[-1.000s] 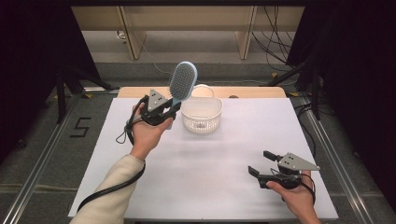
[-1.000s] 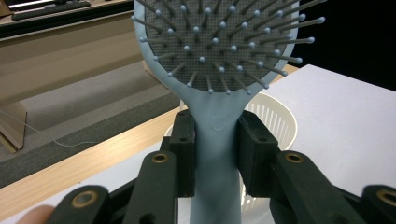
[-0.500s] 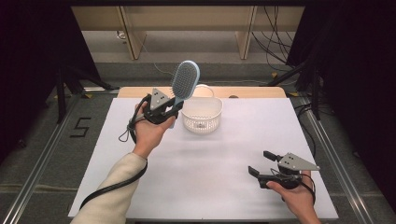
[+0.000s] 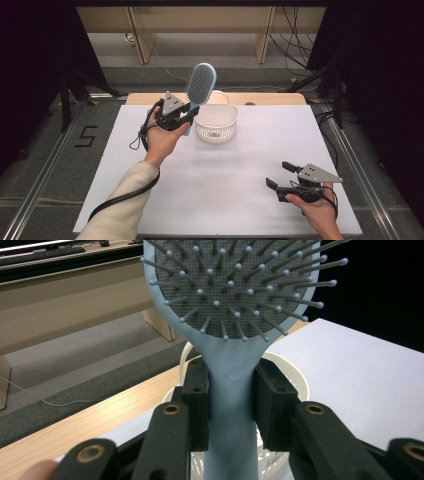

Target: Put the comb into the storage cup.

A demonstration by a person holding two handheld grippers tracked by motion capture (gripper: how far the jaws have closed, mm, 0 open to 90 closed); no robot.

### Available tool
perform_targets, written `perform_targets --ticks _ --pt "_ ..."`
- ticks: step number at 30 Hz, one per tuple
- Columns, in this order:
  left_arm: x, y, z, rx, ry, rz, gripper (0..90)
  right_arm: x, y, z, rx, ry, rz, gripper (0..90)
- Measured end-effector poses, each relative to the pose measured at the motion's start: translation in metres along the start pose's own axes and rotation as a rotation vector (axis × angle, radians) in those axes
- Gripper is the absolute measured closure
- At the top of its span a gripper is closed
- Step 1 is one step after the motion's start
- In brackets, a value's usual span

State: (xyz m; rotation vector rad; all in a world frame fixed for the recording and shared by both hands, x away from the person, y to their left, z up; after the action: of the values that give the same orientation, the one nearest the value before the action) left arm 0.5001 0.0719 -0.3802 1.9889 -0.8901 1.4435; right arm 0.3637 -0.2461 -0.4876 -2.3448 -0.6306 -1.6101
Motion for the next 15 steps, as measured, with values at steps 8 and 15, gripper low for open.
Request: perform_targets --ticks 8,15 --pt "0.0020 0.0013 0.0025 -0.006 0.001 0.002 69.9 0.0003 -0.0006 0.0001 0.001 0.004 0.003 15.7" --pt "0.0032 0.0010 0.0055 -0.009 0.002 -0.003 70.0 0.0003 -0.0007 0.0002 0.003 0.006 0.002 15.7"
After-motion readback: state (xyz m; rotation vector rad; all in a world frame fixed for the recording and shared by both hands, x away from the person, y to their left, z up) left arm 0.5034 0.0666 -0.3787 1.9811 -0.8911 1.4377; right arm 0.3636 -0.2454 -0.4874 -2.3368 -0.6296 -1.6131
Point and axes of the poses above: each handheld gripper's, and its own axes: z roughly forward along the jaws, x roughly out of its top, y roughly to its right, the point moved 6 cm from there along z, roughly forward along the jaws, and after that the axes turned 15 degrees about -x, right-handed, at the moved point
